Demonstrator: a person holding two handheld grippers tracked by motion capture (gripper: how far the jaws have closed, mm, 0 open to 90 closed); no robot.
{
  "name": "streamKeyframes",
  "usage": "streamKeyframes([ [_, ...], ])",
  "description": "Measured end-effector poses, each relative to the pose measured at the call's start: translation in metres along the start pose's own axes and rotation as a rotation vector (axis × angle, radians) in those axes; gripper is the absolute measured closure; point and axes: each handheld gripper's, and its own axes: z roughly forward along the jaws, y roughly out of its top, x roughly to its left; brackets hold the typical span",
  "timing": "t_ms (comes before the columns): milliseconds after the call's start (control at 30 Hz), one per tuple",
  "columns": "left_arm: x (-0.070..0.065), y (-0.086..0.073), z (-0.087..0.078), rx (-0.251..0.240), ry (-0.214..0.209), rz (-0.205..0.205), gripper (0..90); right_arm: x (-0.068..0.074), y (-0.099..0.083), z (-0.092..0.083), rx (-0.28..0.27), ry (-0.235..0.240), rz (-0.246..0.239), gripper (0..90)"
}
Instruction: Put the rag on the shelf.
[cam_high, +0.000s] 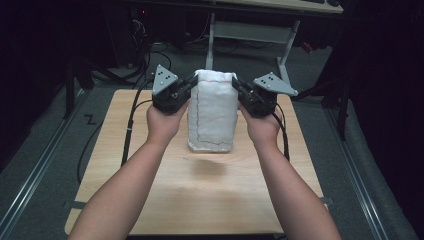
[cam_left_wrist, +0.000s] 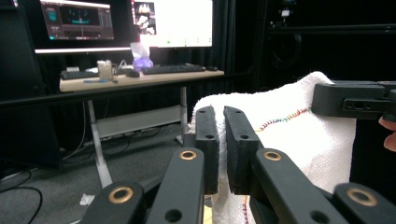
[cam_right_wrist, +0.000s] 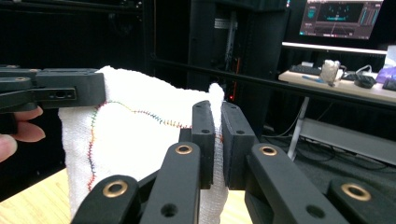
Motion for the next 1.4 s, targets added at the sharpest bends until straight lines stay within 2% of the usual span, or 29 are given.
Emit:
streamKeyframes([
  [167, 0.005, 0.004, 0.013, 0.02, 0.001, -0.004, 85.1, -0.008, 0.001, 0.009, 0.013, -0.009, 0.015, 85.6],
  [267, 0.01, 0.007, 0.02, 0.031, 0.001, -0.023, 85.0, -0.014, 0.002, 0.019, 0.015, -0.007, 0.04, 85.6],
  [400, 0.016, 0.007, 0.025, 0.029, 0.008, -0.052, 85.0, -0.016, 0.003, 0.025, 0.022, -0.01, 0.041, 85.5],
  [667, 0.032, 0.003, 0.04, 0.076, 0.026, -0.072, 84.9, -0.021, 0.001, 0.047, 0.075, -0.006, 0.005, 85.5],
  [767, 0.035, 0.0, 0.046, 0.087, 0.034, -0.069, 84.9, -0.024, 0.0, 0.054, 0.081, -0.01, 0.016, 85.5],
  [933, 0.043, -0.007, 0.057, 0.117, 0.034, -0.076, 84.7, -0.033, -0.003, 0.069, 0.105, -0.007, 0.031, 85.5],
  [1000, 0.046, -0.013, 0.061, 0.136, 0.033, -0.088, 84.6, -0.035, -0.005, 0.073, 0.117, -0.007, 0.036, 85.5],
  [1133, 0.052, -0.023, 0.069, 0.165, 0.025, -0.122, 84.4, -0.037, -0.01, 0.08, 0.133, -0.017, 0.005, 85.5],
  [1333, 0.059, -0.031, 0.078, 0.19, 0.03, -0.16, 84.3, -0.042, -0.014, 0.091, 0.173, -0.017, 0.001, 85.5],
  [1400, 0.063, -0.036, 0.083, 0.212, 0.024, -0.174, 84.2, -0.043, -0.017, 0.094, 0.184, -0.019, 0.004, 85.4],
])
